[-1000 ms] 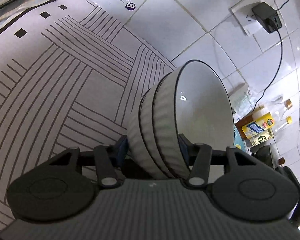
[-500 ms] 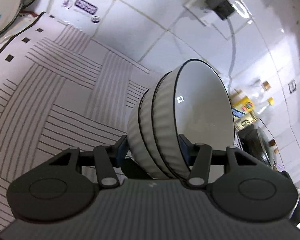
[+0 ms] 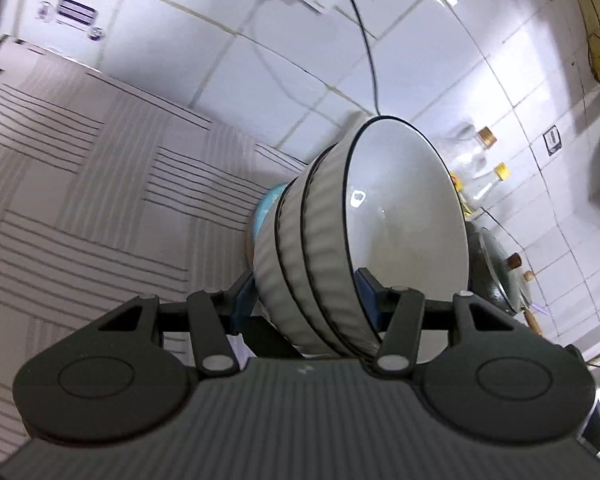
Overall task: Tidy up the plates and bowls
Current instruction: 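Lift the nested bowls with the left gripper and carry them over the plate stack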
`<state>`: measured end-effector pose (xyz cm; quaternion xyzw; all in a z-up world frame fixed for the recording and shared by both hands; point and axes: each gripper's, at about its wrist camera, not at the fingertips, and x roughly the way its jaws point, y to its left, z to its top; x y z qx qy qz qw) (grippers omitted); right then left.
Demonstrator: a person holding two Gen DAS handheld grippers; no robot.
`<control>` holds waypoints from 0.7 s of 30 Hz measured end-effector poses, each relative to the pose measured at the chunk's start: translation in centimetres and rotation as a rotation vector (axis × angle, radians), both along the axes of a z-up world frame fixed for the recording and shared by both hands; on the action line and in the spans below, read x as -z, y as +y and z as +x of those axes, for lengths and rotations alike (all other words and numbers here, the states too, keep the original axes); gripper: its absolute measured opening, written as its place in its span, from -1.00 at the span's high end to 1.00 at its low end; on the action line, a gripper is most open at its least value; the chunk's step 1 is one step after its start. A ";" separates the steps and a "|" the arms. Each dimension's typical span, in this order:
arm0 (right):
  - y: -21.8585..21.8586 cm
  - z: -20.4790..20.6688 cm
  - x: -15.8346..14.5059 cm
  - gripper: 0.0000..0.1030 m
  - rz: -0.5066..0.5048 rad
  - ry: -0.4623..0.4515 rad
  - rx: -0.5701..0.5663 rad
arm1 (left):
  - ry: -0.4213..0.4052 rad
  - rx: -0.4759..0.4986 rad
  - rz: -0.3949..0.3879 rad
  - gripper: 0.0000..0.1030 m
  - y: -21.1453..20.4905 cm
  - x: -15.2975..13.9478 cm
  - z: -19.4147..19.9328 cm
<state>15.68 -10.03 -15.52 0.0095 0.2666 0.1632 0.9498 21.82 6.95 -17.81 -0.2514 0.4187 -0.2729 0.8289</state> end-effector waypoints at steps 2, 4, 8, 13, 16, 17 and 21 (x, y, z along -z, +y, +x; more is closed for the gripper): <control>-1.2 0.3 0.0 -0.92 -0.012 0.002 0.018 | 0.006 0.019 -0.016 0.00 -1.2 0.3 0.6; -2.2 0.6 0.1 -0.92 -0.030 0.000 0.034 | 0.003 0.036 -0.021 0.00 -2.3 0.8 1.3; -3.9 1.4 0.6 -0.92 -0.048 0.018 0.070 | 0.009 0.054 -0.014 -0.01 -4.3 1.8 2.4; -5.8 2.5 1.8 -0.92 -0.043 0.038 0.098 | 0.035 0.070 0.008 -0.01 -6.3 3.2 3.7; -6.4 3.0 2.6 -0.92 -0.044 0.061 0.109 | 0.038 0.076 0.016 -0.03 -7.2 3.8 4.3; -6.5 3.2 2.8 -0.92 -0.047 0.069 0.110 | 0.039 0.075 0.018 -0.03 -7.4 4.0 4.5; -7.1 3.9 3.3 -0.92 -0.059 0.084 0.114 | 0.046 0.072 0.037 -0.03 -8.3 4.4 4.8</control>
